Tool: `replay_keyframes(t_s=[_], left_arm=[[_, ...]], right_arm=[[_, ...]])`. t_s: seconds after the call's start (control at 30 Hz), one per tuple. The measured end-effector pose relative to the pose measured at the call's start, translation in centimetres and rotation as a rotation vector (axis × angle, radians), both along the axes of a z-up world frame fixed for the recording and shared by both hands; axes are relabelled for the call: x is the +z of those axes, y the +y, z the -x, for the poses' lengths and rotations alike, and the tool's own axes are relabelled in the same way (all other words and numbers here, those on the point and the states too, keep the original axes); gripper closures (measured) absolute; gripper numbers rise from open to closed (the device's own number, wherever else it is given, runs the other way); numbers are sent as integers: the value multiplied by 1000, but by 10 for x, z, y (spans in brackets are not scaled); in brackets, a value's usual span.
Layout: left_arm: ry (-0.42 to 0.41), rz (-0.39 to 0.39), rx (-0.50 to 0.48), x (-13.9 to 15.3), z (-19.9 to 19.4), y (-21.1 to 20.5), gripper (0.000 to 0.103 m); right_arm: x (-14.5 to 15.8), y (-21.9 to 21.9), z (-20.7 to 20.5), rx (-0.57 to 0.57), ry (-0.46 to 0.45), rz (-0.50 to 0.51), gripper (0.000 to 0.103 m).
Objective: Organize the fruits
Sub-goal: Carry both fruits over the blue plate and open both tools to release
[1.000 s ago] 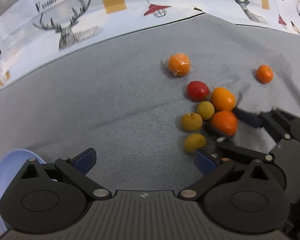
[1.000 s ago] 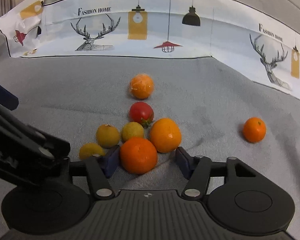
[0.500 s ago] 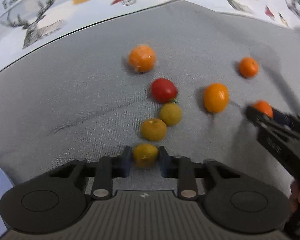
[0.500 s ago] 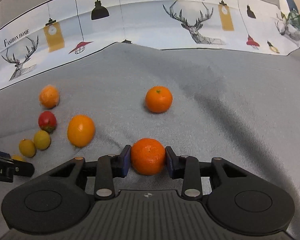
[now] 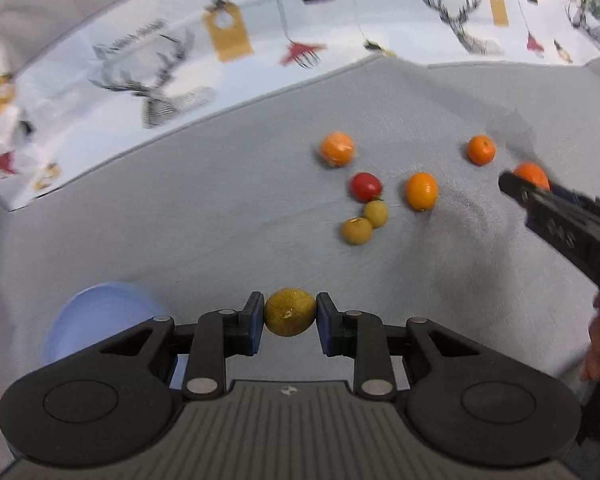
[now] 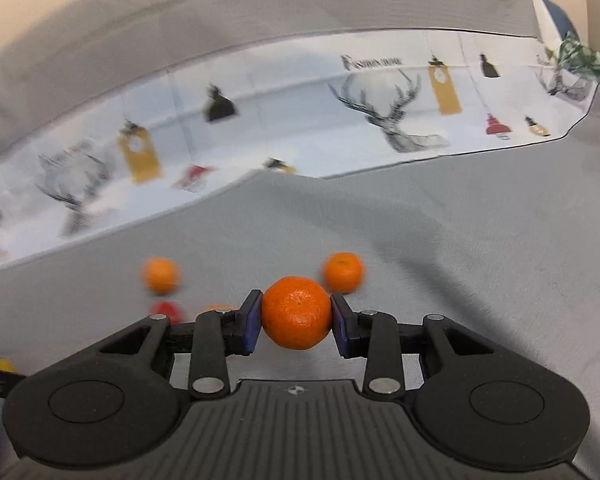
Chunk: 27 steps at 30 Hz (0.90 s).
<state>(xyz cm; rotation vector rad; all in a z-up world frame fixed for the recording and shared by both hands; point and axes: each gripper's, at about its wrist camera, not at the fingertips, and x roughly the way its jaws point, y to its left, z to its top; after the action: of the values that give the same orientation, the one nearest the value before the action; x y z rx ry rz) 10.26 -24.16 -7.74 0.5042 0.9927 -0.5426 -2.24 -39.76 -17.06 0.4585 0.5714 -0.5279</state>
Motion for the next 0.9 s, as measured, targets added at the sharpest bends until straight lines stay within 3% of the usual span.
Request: replay_keyframes(t_s=[0.2, 0.4, 0.7, 0.9], left_arm=[[-46, 53, 65, 56, 33, 83, 72], [-73, 104, 140, 90, 67, 172, 72], [-108, 177, 257, 110, 100, 271, 72], [-113, 209, 312, 108, 113, 306, 72]], right_arm=[[62, 77, 46, 160, -73, -67, 66], [109, 164, 72, 352, -108, -136, 66], [159, 262, 88, 548, -121, -59, 65], [165, 300, 94, 621, -70, -17, 65]])
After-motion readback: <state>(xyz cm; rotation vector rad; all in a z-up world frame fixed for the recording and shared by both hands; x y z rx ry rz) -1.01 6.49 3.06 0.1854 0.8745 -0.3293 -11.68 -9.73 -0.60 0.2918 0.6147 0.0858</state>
